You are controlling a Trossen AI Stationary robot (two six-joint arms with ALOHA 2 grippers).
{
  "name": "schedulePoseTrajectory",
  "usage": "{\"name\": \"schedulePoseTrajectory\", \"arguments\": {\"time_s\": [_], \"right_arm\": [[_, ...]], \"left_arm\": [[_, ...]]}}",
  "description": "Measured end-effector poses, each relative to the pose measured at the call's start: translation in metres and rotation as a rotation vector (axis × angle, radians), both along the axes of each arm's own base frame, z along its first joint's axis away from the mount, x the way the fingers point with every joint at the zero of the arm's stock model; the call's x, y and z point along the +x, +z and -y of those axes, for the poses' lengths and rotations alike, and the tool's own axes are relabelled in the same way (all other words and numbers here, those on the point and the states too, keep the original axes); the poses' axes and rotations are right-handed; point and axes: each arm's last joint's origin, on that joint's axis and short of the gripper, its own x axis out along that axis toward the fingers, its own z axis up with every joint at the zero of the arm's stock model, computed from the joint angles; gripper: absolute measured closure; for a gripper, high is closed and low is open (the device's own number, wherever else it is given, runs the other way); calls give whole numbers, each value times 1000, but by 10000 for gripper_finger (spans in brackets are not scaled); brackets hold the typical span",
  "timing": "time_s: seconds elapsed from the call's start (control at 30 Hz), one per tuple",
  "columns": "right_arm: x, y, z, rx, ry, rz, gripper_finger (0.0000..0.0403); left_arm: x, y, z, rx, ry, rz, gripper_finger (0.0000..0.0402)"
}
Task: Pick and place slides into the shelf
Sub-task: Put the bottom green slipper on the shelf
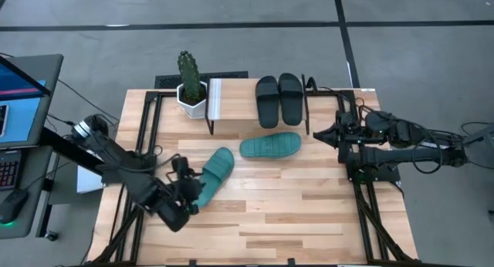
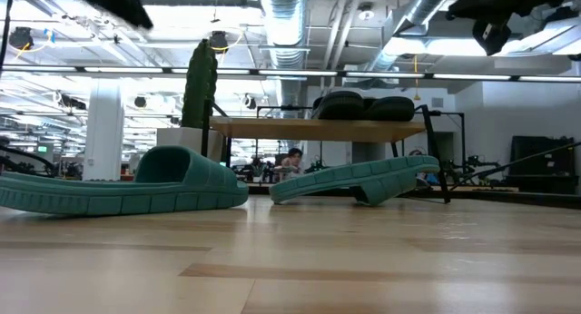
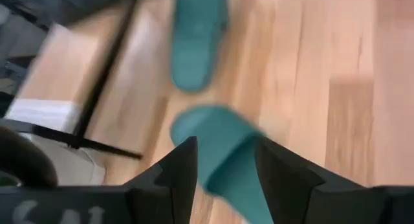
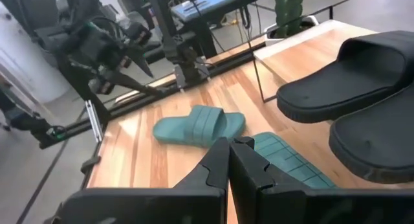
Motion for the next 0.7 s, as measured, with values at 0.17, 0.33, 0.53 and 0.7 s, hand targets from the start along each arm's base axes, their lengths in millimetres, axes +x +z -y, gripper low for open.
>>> {"name": "schedulePoseTrajectory", "arguments": {"time_s": [0.17, 0.33, 0.53, 0.7], "right_arm": [[0, -2, -2, -1, 23, -24, 403], [-2, -7, -5, -35, 61, -73, 403], [-4, -11, -6, -44, 80, -127, 403], [-6, -18, -7, -37, 86, -196, 403]], "left_arm": [[18, -27, 2, -5, 13, -149, 258], [35, -55, 16, -110, -59, -275, 258], [44, -58, 41, -380, -225, -467, 258], [40, -41, 49, -405, -251, -532, 258]]}}
